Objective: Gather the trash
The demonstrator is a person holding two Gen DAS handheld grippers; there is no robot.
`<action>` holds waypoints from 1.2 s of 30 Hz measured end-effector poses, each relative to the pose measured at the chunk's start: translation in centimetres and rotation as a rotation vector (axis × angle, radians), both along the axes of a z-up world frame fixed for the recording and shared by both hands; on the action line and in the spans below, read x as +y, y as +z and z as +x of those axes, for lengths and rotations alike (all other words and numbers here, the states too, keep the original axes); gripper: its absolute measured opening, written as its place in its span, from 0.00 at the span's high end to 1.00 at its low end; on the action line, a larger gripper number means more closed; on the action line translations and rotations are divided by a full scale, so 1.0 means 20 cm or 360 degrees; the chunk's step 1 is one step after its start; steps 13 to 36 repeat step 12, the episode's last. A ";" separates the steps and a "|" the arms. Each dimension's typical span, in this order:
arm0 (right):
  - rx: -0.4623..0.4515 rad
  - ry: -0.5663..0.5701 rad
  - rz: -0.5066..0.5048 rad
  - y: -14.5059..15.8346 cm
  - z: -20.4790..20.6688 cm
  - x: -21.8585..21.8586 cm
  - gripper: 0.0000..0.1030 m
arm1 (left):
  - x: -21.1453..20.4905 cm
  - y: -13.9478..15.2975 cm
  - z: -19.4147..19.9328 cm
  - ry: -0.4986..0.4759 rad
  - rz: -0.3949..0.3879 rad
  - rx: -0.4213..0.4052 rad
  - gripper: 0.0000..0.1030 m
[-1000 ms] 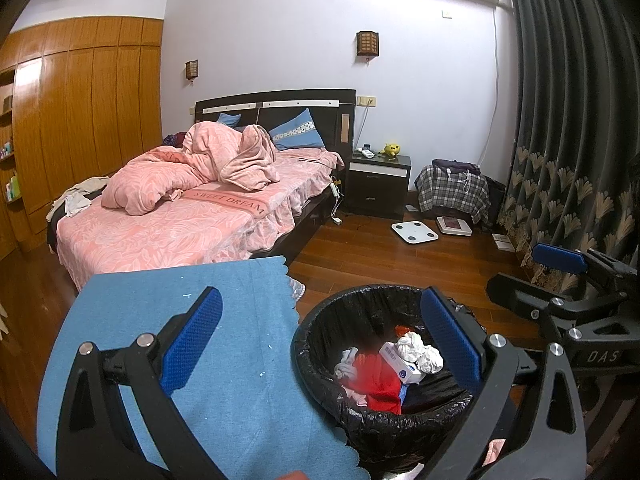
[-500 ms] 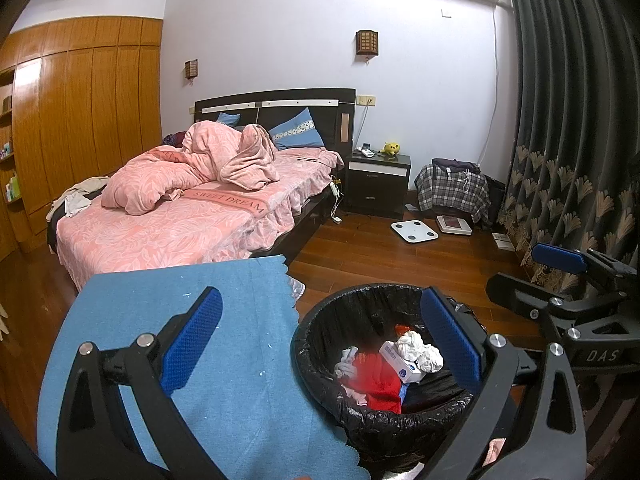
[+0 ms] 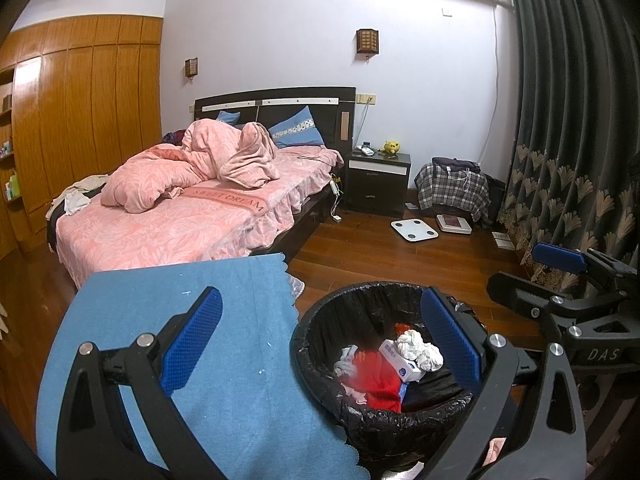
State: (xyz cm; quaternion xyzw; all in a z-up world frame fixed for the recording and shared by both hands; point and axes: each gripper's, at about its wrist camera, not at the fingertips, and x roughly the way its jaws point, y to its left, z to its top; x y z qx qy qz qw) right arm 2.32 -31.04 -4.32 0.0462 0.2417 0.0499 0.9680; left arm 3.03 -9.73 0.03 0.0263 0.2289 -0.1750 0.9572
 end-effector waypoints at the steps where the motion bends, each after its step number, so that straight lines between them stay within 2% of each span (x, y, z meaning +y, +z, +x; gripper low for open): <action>1: 0.0002 -0.0001 0.0000 0.00 0.00 0.00 0.06 | 0.00 0.00 0.00 0.0000 0.0000 0.0000 0.06; 36: -0.0001 0.0001 0.0001 0.00 0.00 0.00 0.06 | 0.00 0.01 0.00 0.0001 0.0003 0.0000 0.06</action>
